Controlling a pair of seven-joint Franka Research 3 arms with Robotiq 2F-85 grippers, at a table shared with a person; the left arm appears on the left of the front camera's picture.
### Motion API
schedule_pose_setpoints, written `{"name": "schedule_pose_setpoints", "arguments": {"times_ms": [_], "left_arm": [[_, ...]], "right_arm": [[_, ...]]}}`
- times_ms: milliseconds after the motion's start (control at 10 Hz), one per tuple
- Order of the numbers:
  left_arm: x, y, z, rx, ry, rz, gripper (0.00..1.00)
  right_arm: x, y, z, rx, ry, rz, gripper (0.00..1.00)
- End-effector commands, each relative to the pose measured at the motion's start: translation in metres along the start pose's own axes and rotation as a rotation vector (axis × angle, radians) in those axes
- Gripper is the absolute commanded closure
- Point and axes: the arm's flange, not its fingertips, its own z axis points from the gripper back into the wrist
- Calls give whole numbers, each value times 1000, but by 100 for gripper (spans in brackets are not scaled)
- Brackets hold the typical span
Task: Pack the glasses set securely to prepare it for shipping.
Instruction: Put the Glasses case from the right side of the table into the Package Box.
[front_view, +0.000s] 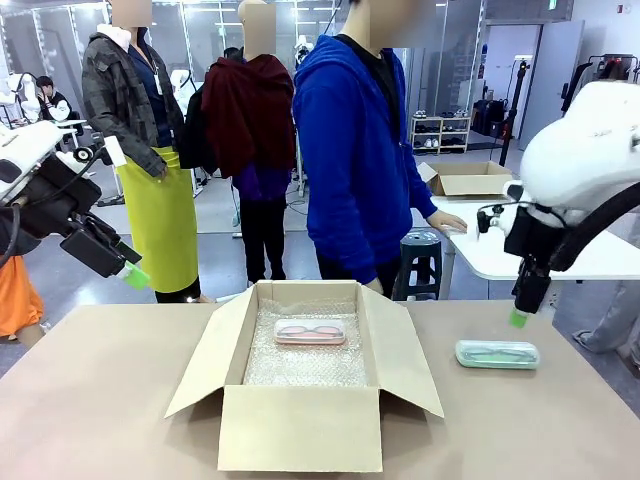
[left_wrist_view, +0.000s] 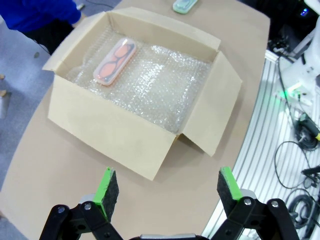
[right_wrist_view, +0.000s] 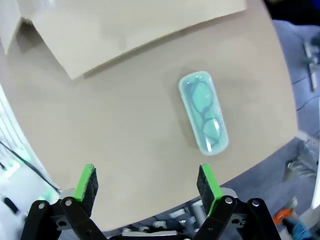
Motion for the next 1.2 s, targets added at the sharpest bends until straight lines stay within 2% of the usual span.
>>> {"name": "schedule_pose_setpoints", "arguments": {"times_ms": [0,400,600,700,1100], "left_arm": [[0,2,3,-19,-16,-14,0],[0,2,3,-19,-16,-14,0],[0,2,3,-19,-16,-14,0],[0,2,3,-19,-16,-14,0],[0,2,3,-19,-16,-14,0]], "right_arm": [[-3,-35,-31,-28,63,189,0],[-8,-57,-84,-3,-31,317,0],[-8,-58,-81,-53,-53,343,0],[-7,-58,-84,-21,0,301,0],[-7,-58,-84,-21,0,301,0]]}}
